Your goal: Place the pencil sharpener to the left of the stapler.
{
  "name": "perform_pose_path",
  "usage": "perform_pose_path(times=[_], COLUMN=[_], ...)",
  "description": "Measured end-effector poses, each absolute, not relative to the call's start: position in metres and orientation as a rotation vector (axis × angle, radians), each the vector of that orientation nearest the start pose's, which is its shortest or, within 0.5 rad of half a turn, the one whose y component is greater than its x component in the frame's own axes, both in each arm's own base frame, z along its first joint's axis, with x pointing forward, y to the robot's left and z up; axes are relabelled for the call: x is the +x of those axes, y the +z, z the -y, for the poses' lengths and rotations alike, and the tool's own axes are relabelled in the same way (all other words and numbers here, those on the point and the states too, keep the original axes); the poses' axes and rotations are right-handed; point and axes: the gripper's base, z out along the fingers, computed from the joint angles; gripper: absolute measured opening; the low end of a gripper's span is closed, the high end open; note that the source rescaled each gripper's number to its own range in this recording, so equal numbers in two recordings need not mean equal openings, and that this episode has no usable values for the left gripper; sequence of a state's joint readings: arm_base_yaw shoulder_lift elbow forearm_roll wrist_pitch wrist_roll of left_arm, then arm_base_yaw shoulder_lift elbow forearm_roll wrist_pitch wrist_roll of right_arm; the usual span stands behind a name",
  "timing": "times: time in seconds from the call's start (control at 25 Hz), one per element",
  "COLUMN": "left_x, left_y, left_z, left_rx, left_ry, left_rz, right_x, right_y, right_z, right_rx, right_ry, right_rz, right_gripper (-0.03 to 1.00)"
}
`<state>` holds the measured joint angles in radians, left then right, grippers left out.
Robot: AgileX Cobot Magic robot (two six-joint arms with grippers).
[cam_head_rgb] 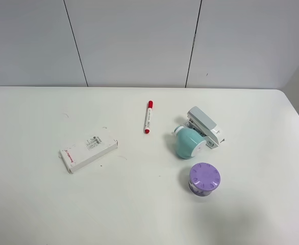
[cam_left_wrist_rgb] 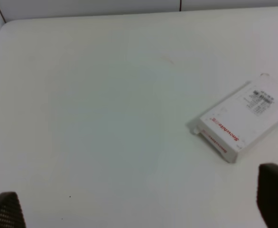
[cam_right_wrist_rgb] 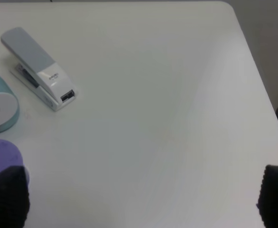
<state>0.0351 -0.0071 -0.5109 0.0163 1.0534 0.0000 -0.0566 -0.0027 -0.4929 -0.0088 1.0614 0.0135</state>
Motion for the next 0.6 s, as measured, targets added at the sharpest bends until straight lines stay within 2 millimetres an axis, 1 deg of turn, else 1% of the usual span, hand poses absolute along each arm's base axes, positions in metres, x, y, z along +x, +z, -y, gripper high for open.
perform_pose_path(times=[0.6], left_x=[-0.0070], left_y=[0.2808], left_z=[-0.0010], left_rx=[-0.036], left_ry=[0.042], left_rz=[-2.019], right_x=[-0.0039], right_y=[0.2738], right_z=[0.0007], right_rx=[0.073], right_ry=[-0.041], right_rz=[-2.052], right_gripper=[0.91])
